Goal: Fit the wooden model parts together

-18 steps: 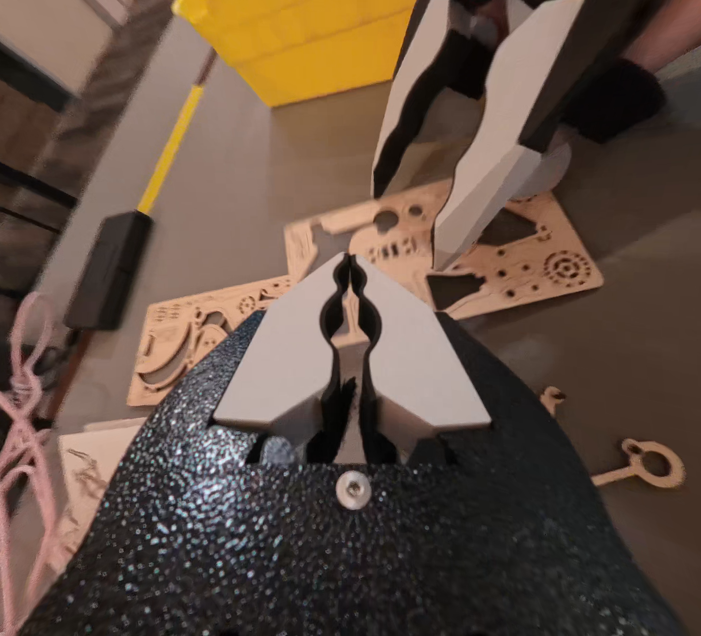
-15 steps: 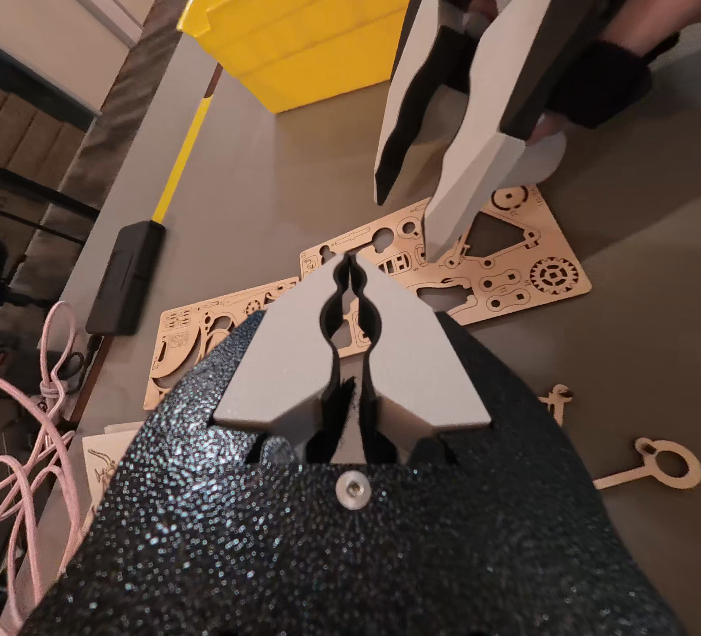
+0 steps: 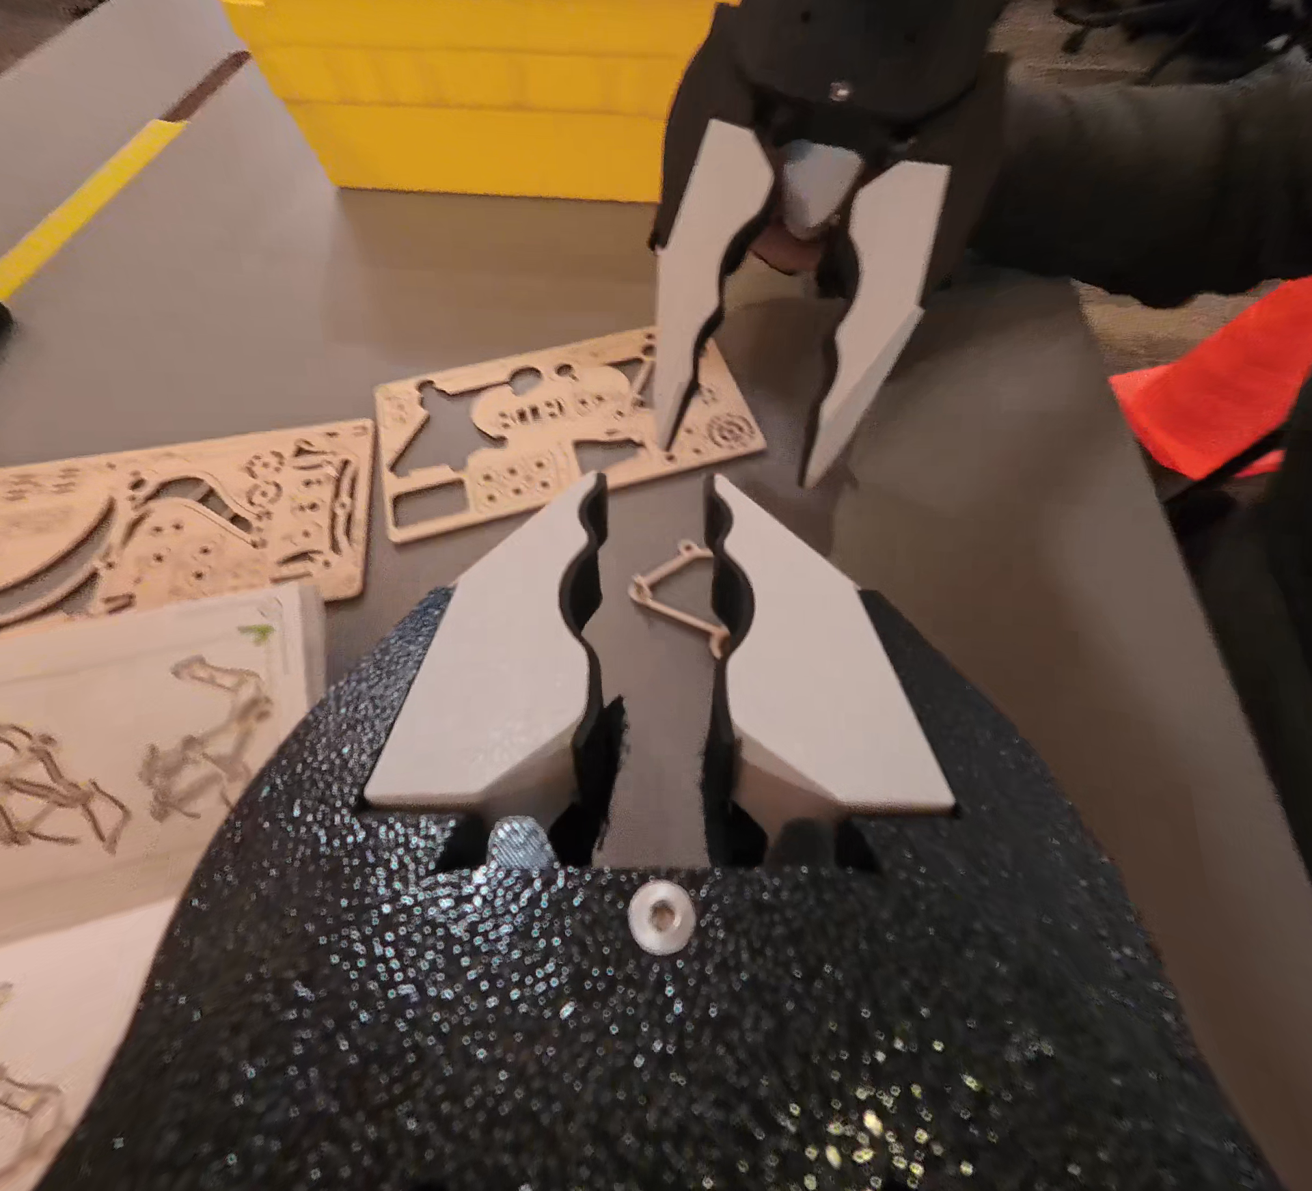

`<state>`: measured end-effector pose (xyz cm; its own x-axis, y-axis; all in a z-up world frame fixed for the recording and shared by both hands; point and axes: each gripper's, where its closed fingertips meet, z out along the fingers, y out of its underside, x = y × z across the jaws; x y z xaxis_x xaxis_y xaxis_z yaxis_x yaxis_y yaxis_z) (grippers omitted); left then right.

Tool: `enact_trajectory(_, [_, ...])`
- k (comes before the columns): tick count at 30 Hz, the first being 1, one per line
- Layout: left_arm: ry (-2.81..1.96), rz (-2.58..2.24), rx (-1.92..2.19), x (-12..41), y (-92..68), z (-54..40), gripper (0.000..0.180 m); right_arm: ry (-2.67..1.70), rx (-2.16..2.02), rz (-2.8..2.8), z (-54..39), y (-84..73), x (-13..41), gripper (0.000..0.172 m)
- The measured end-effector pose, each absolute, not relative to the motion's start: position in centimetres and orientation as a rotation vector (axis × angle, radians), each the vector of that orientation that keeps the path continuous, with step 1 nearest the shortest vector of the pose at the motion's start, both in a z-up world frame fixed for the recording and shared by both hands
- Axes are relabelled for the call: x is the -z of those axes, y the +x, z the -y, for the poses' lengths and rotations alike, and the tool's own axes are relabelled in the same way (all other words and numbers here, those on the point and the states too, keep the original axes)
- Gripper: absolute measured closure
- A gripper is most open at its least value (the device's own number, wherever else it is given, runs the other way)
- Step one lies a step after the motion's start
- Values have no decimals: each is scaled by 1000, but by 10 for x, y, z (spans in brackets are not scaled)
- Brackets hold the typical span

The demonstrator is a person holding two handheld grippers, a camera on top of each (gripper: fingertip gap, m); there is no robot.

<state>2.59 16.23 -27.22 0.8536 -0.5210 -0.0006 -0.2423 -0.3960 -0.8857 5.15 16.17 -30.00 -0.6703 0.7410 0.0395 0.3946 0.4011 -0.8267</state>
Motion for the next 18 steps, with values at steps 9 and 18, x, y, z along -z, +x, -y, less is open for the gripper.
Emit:
enact_trajectory(9, [-2061, -749, 426, 305, 50, -115, 150, -975, -1016, 2435, -156, 55, 337, 135])
enact_trajectory(18, [-2276, -699, 405, 340, 38, -115, 153, -1267, -1114, 2330, -160, 42, 319, 136])
